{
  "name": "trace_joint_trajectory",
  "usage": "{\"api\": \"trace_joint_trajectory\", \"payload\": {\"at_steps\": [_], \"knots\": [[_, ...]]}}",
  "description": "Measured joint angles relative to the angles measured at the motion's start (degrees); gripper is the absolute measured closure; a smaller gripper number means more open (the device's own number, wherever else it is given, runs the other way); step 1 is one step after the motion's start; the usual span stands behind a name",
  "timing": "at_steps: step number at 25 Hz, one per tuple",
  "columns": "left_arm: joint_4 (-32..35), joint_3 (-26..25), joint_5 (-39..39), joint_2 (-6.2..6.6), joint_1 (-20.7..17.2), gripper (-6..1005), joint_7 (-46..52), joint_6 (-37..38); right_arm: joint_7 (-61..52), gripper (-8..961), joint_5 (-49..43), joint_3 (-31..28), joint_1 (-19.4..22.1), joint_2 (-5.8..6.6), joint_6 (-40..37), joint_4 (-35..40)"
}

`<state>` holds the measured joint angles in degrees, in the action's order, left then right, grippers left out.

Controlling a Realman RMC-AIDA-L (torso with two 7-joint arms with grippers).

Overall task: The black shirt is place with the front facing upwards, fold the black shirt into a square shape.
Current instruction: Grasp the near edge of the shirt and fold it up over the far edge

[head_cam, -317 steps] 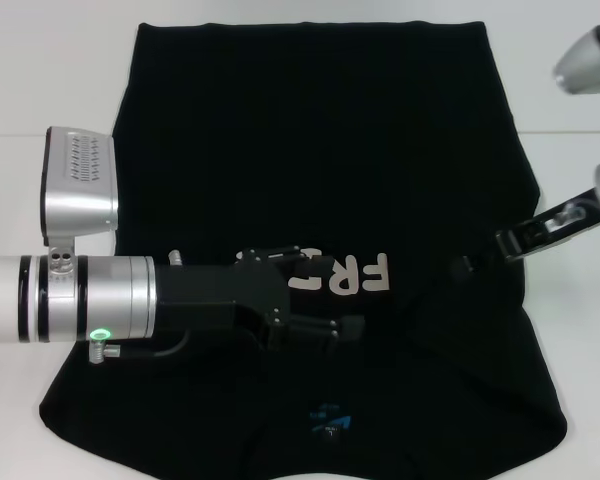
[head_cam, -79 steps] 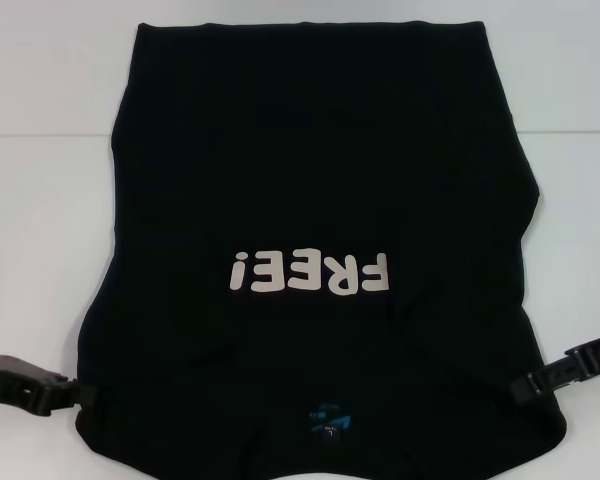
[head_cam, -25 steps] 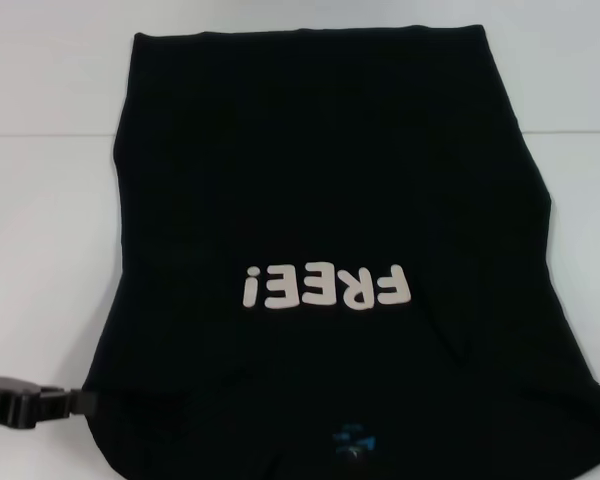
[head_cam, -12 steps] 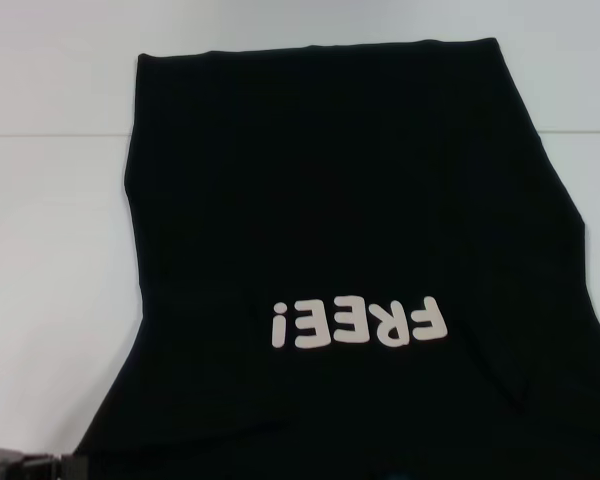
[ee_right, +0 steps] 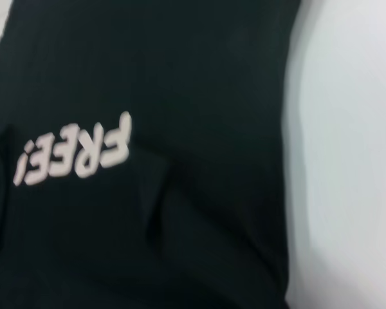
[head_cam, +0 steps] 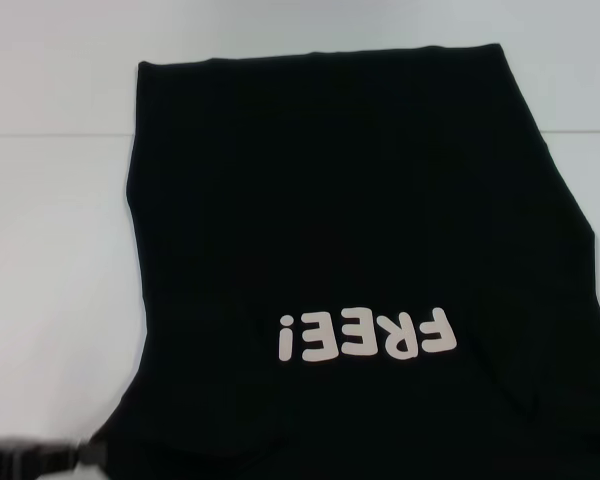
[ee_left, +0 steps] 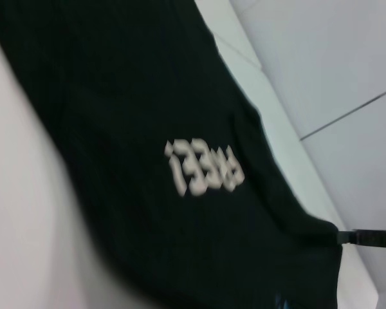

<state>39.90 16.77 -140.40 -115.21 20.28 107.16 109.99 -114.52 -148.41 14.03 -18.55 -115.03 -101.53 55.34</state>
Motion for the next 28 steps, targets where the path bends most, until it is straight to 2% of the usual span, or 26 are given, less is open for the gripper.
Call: {"api": "trace_joint_trajectory", "payload": {"at_steps": [6, 10, 15, 18, 23, 28], "knots": [[-4.6, -2.0, 0.1, 1.86, 9.9, 1000, 2.1, -6.0, -2.1, 897, 0.2, -1.0, -7.0, 1.47, 2.2, -0.8], [-6.6, -2.4, 2.1, 2.84, 16.9, 999, 4.8, -14.0, -3.2, 898, 0.7, -0.9, -12.7, 4.05, 6.3, -5.0], [-9.4, -2.3, 6.0, 3.88, 23.1, 999, 7.2, -25.2, -3.5, 897, 0.8, 0.6, -20.6, 7.18, 14.9, -13.1], [-10.9, -2.3, 8.6, 3.71, 25.9, 998, 7.2, -32.6, -4.2, 897, 0.8, 3.9, -24.1, 7.68, 21.1, -16.2], [-14.4, -1.7, 14.8, 2.61, 29.3, 998, 2.7, -46.3, -6.2, 897, 0.9, 8.4, -28.4, 7.07, 32.1, -18.8], [-17.4, -1.5, 17.6, 1.63, 32.4, 997, -1.8, -55.7, -6.4, 898, 0.9, 9.9, -32.1, 6.82, 41.2, -22.2]]}}
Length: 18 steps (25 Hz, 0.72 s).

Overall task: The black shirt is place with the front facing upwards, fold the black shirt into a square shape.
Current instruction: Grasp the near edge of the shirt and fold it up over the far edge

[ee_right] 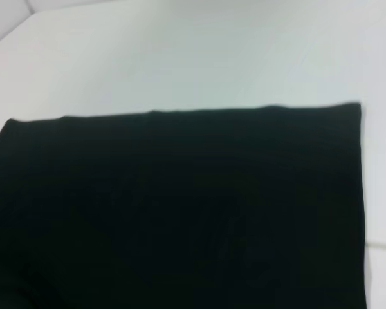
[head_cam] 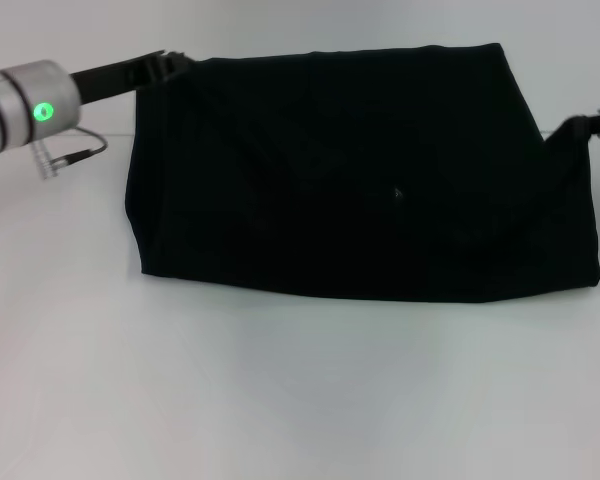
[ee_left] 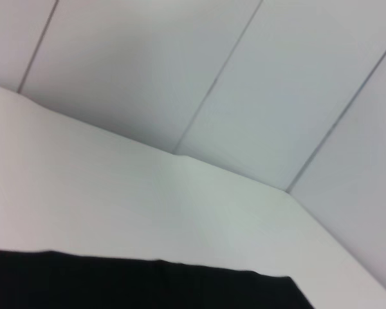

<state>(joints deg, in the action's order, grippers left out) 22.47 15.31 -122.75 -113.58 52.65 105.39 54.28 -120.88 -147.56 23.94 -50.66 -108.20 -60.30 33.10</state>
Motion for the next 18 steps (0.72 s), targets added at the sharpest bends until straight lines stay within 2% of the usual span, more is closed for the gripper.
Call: {"api": "trace_joint_trajectory", "payload": {"at_steps": [3, 8, 13, 18], "knots": [[-0.4, 0.3, 0.8, -1.43, 1.2, 997, -2.2, -5.2, 0.3, 898, 0.0, 0.7, -1.9, 0.10, 4.2, -2.8], [-1.1, 0.5, 2.4, -3.98, 1.5, 996, -6.5, -13.7, 2.0, 898, 1.0, 2.9, -3.3, -1.29, 13.8, -8.2], [-4.4, 0.4, 6.0, -5.06, 1.2, 995, -13.0, -19.7, 7.0, 897, 4.5, 3.3, -3.6, -1.96, 22.2, -14.5], [-5.3, 0.4, 6.0, -6.30, 0.9, 995, -15.7, -22.1, 8.7, 898, 4.9, 3.4, -2.7, -3.64, 25.2, -15.2]]}}
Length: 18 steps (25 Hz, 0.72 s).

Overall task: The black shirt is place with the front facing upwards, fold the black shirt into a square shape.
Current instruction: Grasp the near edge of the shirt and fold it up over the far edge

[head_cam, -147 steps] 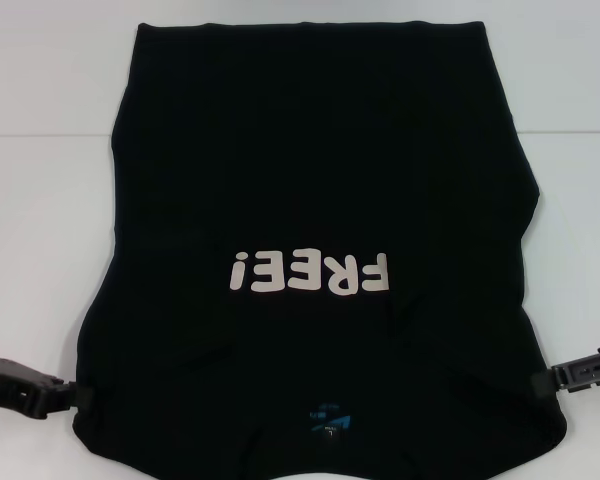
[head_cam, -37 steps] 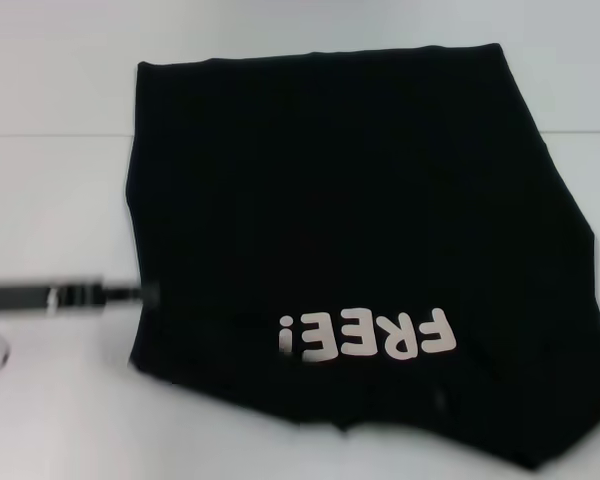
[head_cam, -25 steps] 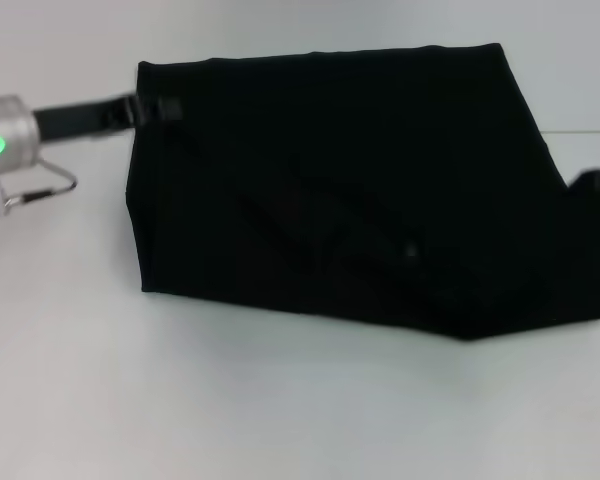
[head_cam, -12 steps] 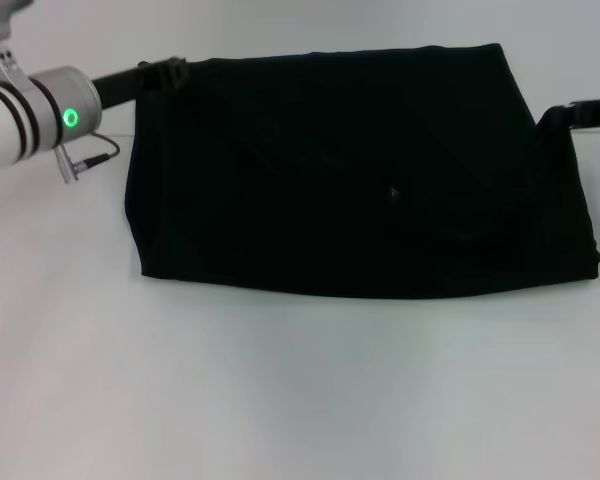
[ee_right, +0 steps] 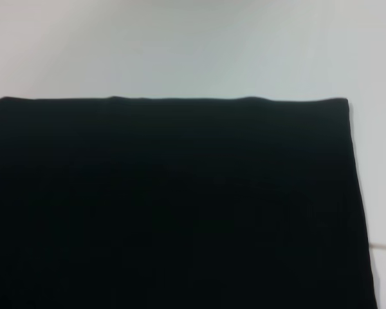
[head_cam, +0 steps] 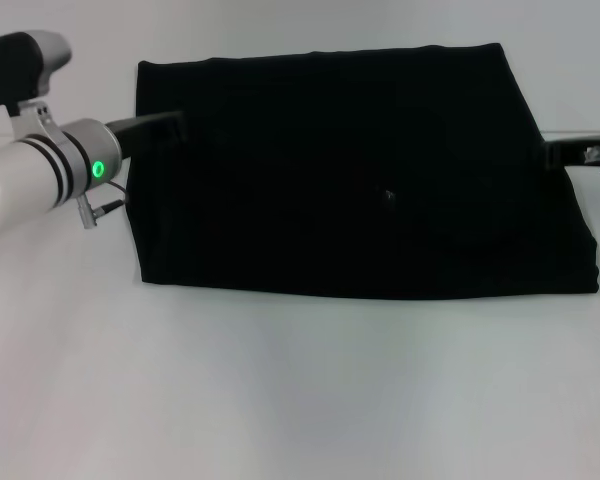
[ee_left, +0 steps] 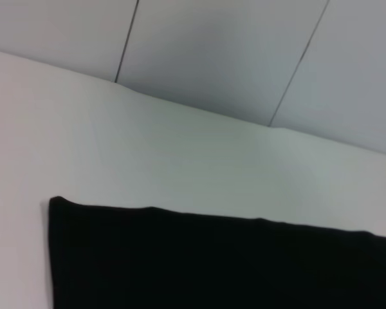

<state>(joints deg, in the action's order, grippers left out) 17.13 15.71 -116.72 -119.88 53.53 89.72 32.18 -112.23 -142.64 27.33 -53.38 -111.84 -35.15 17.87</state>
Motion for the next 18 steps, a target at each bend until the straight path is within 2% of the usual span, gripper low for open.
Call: {"api": "trace_joint_trajectory", "payload": {"at_steps": [6, 12, 16, 18], "knots": [[-0.1, 0.5, -0.3, -1.17, -0.4, 994, -1.8, -0.3, 0.2, 898, -0.1, 0.7, 0.8, -1.15, 1.4, -0.1], [0.3, 2.3, 0.0, -1.61, -1.5, 897, -1.7, 1.2, -0.2, 839, -0.1, 3.8, 2.0, -1.80, 1.5, 0.9], [1.6, 2.4, -0.1, -1.21, -2.6, 833, 0.6, 6.7, -0.5, 680, -0.1, 4.0, 3.6, -2.77, -0.5, 4.5], [4.2, 2.5, -0.2, -1.13, -3.9, 756, 3.1, 11.6, -1.4, 601, 0.1, 4.0, 5.1, -3.65, -2.9, 8.4]]}}
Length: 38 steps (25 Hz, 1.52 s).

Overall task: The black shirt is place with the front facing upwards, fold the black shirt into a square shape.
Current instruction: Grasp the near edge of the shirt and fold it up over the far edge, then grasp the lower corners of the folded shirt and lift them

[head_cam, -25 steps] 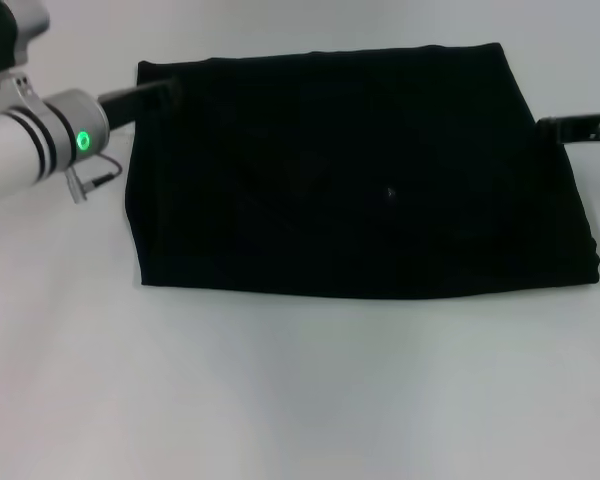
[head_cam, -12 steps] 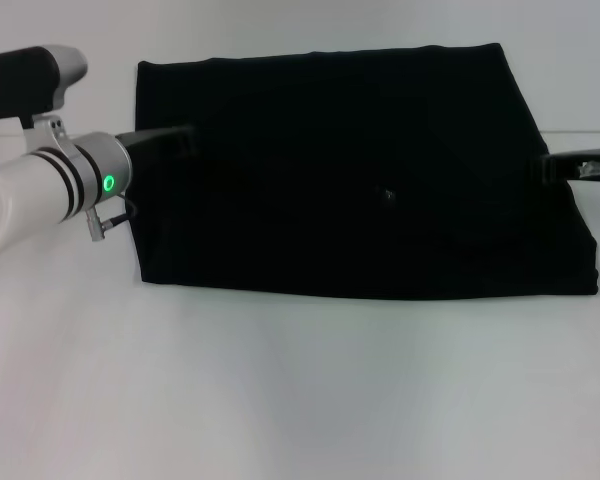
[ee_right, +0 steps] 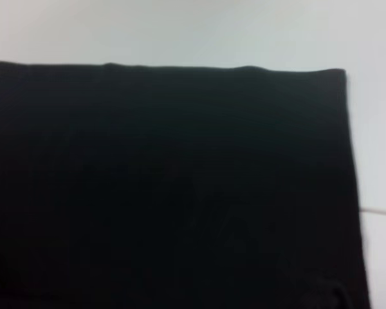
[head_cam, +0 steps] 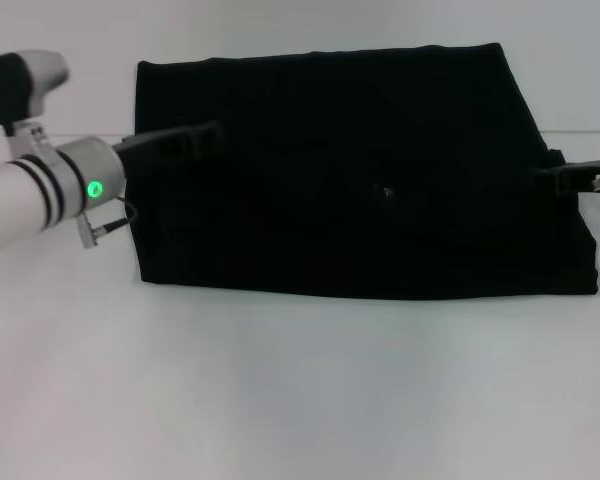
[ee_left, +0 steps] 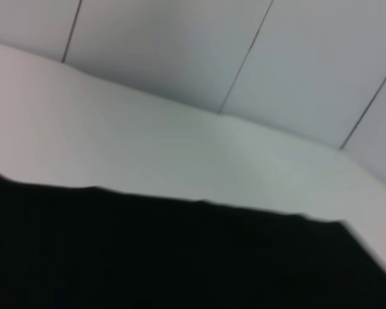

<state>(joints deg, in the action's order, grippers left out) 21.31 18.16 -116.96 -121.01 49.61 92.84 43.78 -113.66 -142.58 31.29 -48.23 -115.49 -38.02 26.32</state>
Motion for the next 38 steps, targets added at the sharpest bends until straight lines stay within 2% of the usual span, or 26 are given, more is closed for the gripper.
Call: {"api": "trace_joint_trajectory", "payload": {"at_steps": [4, 8, 12, 17, 20, 23, 26, 29, 31, 33, 35, 37, 38], "knots": [[5.7, 0.0, 0.2, 0.00, -2.9, 602, 3.9, 9.1, -2.3, 428, 0.1, 0.0, 2.6, -1.26, -4.4, 7.0], [9.1, -0.2, 0.6, -0.02, -5.3, 362, 6.1, 14.6, -3.9, 321, 0.1, 0.0, 3.7, -1.24, -8.2, 10.4], [10.9, -0.3, 2.2, 0.02, -6.7, 317, 6.4, 18.6, -5.6, 269, 0.1, 0.0, 4.6, -1.18, -12.9, 14.4], [15.8, -0.1, 2.9, 0.27, -9.6, 285, 7.8, 29.2, -8.0, 244, 0.7, -0.5, 6.6, -1.72, -21.2, 21.7], [17.8, -0.1, 2.9, 1.22, -11.7, 288, 7.8, 36.0, -7.9, 229, 4.5, -0.8, 8.6, -1.47, -27.3, 23.8], [18.7, 0.8, 2.1, 3.07, -14.5, 288, 7.1, 41.9, -6.5, 214, 11.4, -0.8, 11.4, -0.56, -32.2, 23.6], [18.9, 3.3, 1.6, 4.42, -17.2, 287, 5.2, 42.9, -2.9, 199, 18.5, -0.8, 14.1, 0.29, -35.2, 20.7], [19.0, 5.0, 1.3, 4.90, -19.7, 285, 2.4, 42.2, 0.7, 184, 22.6, -0.8, 15.5, 1.10, -36.5, 16.9], [19.0, 5.9, 0.9, 4.82, -20.5, 282, 0.8, 41.2, 2.0, 174, 23.7, -0.8, 15.7, 1.67, -36.7, 14.5], [19.1, 9.0, -1.4, 4.47, -21.0, 279, 0.1, 37.3, 2.1, 164, 23.8, -1.0, 15.7, 1.96, -36.7, 13.4], [19.1, 9.0, -1.4, 4.47, -21.0, 231, 0.1, 37.3, 2.0, 154, 23.8, -1.3, 15.5, 2.01, -36.5, 13.2], [19.2, 15.5, -5.3, 3.33, -20.3, 183, 0.0, 29.5, 1.8, 125, 23.9, -1.6, 15.2, 2.02, -36.2, 13.2], [19.1, 16.6, -5.8, 3.12, -20.2, 159, 0.1, 28.3, 1.7, 111, 23.9, -1.7, 15.0, 2.03, -36.2, 13.2]]}}
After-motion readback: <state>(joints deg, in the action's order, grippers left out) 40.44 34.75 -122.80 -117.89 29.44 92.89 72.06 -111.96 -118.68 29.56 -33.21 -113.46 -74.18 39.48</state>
